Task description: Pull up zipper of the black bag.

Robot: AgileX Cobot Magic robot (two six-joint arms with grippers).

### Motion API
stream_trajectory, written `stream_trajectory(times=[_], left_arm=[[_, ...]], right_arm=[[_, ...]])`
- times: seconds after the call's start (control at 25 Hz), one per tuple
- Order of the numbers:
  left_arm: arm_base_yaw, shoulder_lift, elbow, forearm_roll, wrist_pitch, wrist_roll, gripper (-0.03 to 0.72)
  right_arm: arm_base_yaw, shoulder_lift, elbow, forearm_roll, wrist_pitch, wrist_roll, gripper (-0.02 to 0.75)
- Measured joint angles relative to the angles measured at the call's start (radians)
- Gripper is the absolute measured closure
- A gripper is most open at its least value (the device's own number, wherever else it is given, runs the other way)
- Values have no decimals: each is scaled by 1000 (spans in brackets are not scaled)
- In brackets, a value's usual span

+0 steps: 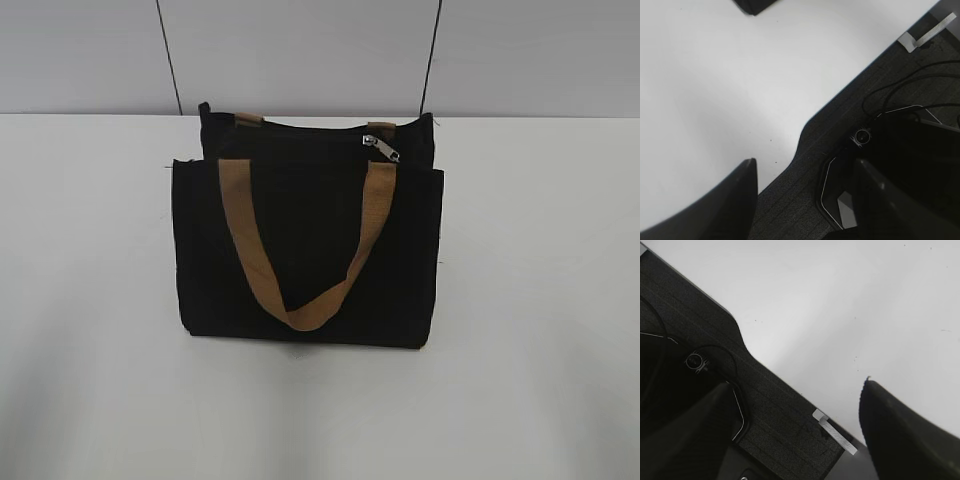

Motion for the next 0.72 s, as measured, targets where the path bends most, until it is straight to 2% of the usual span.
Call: stream_trajectory(times=[0.32, 0.4, 0.52, 0.72], left_arm=[[1, 0, 0, 5, 0, 0, 241], [39, -8, 0, 5, 0, 2, 242], [168, -63, 0, 5, 0, 3, 241], [481, -272, 0, 15, 1, 3, 241]], right_arm=[[0, 0, 0, 0, -1, 0, 150], [-6, -1, 0, 1, -1, 0, 150], [-72, -26, 0, 2, -1, 0, 150], [-319, -153, 0, 2, -1, 0, 150]])
